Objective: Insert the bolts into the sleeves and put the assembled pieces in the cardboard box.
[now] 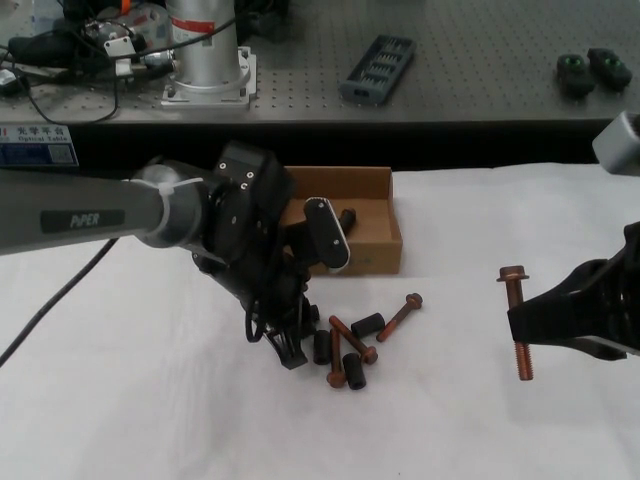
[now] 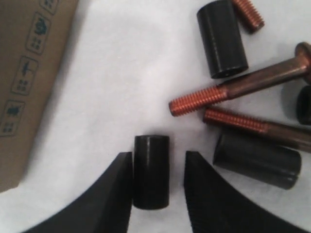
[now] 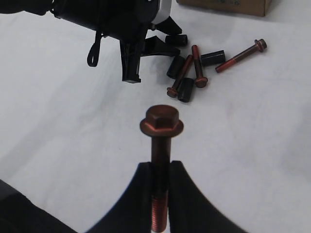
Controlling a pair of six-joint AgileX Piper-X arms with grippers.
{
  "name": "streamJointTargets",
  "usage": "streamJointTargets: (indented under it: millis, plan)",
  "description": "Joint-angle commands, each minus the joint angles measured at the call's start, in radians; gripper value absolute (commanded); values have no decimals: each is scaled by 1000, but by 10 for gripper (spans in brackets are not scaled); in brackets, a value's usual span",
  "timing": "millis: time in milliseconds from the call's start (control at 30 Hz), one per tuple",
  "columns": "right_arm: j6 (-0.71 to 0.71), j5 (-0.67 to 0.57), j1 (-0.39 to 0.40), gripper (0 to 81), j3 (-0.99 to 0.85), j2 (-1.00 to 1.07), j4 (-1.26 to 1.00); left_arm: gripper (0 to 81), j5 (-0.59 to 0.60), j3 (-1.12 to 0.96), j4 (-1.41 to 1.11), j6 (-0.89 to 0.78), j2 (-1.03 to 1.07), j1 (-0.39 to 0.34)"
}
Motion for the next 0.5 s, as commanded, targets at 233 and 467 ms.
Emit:
streamJointTargets:
  millis: [233, 467]
  plan:
    - [-11, -13, -7, 20, 1, -10, -9, 71, -75, -4, 9, 23, 31, 1]
    - [-11, -10, -16, 20, -1, -10, -21, 6, -173, -12, 116, -107, -41, -29]
